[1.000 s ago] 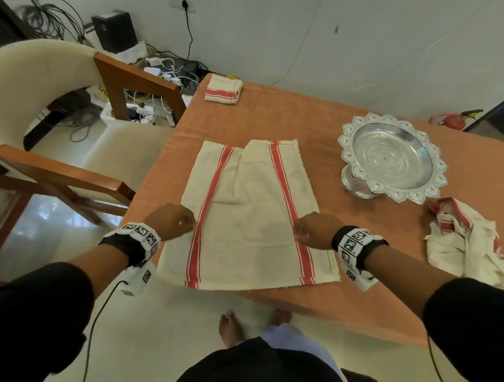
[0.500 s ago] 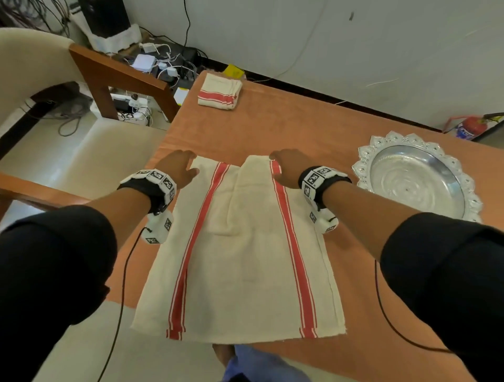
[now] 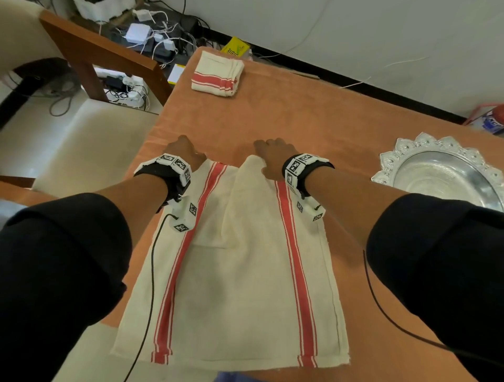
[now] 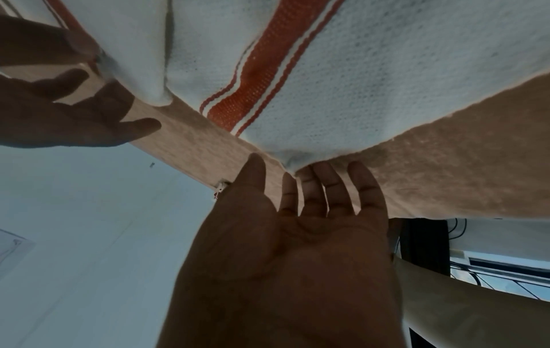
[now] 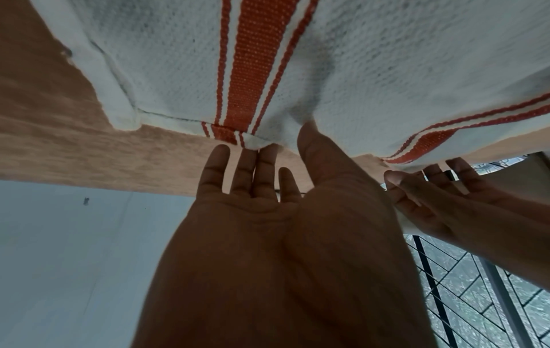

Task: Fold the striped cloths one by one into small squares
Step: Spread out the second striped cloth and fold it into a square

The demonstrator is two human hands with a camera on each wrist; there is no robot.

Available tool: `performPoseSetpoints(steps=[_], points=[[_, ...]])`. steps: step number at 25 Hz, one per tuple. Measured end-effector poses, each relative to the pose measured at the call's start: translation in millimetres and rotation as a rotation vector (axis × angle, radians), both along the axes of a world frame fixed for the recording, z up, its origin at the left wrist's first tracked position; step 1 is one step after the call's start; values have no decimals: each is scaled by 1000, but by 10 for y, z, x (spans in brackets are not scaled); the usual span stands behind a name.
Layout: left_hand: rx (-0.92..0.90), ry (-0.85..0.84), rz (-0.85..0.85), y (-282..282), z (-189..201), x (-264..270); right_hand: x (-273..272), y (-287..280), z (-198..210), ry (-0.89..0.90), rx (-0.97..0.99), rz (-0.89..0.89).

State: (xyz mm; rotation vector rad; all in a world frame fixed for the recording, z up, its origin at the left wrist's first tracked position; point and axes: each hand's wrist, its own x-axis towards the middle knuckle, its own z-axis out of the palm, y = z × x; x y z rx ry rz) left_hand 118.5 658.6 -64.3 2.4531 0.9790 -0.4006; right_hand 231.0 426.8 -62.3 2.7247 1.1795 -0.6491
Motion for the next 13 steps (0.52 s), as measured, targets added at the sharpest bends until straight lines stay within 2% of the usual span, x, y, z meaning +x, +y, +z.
performPoseSetpoints(steps=[5,7,10,13], points=[[-177,-91,92,129,46,23,158,-39,43,-3,-124,-15],[-208,-141,76,189,83,6,260,-101,65,6,-175,-26],[-205,-165,-68,295,165,-3,415,-219,80,-6,-207,-25],[-87,-103,-230,469,243,55,536,-332,94,-5,-266,-40]])
